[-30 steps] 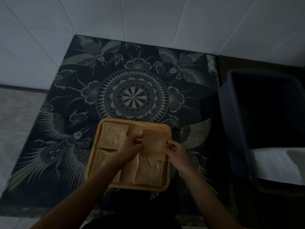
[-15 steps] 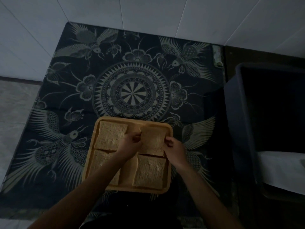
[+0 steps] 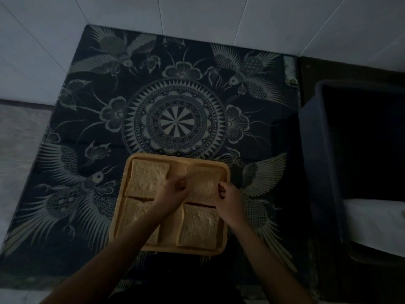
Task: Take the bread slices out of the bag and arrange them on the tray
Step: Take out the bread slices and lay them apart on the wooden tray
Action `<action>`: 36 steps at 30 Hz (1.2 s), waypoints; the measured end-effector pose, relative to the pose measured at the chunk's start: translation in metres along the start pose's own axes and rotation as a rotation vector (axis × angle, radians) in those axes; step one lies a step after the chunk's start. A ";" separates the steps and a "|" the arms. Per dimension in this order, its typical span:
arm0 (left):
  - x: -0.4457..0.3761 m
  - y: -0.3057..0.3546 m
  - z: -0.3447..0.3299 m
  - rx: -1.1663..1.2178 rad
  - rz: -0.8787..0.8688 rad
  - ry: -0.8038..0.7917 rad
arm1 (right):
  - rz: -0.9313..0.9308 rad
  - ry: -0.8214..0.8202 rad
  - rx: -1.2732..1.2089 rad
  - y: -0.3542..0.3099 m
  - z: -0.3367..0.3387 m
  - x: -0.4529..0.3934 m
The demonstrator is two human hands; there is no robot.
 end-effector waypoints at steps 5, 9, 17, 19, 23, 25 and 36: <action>0.013 -0.006 0.000 0.055 0.014 -0.011 | -0.094 -0.025 -0.062 0.007 0.005 0.010; 0.029 -0.019 -0.001 0.035 0.078 -0.004 | -0.130 0.000 -0.089 0.018 0.011 0.025; 0.052 -0.033 -0.003 0.031 0.136 0.004 | -0.173 0.012 -0.089 0.040 0.008 0.058; 0.055 -0.033 -0.003 0.042 0.139 0.007 | -0.206 0.000 -0.107 0.043 0.003 0.063; 0.060 -0.034 -0.004 0.074 0.136 -0.018 | -0.243 -0.011 -0.144 0.045 -0.004 0.069; 0.064 -0.034 -0.005 0.105 0.148 -0.038 | -0.258 -0.002 -0.167 0.045 -0.006 0.070; 0.070 -0.037 -0.009 0.216 0.194 -0.046 | -0.317 -0.004 -0.285 0.044 -0.013 0.070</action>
Point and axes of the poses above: each hand's wrist, its own x-axis away from the middle knuckle, its own z-axis out of the back of the hand, y = z × x, the point moved 4 cm from there along -x, towards the middle knuckle, and after that the axes turned 3 degrees about -x, right-handed, at the moved point
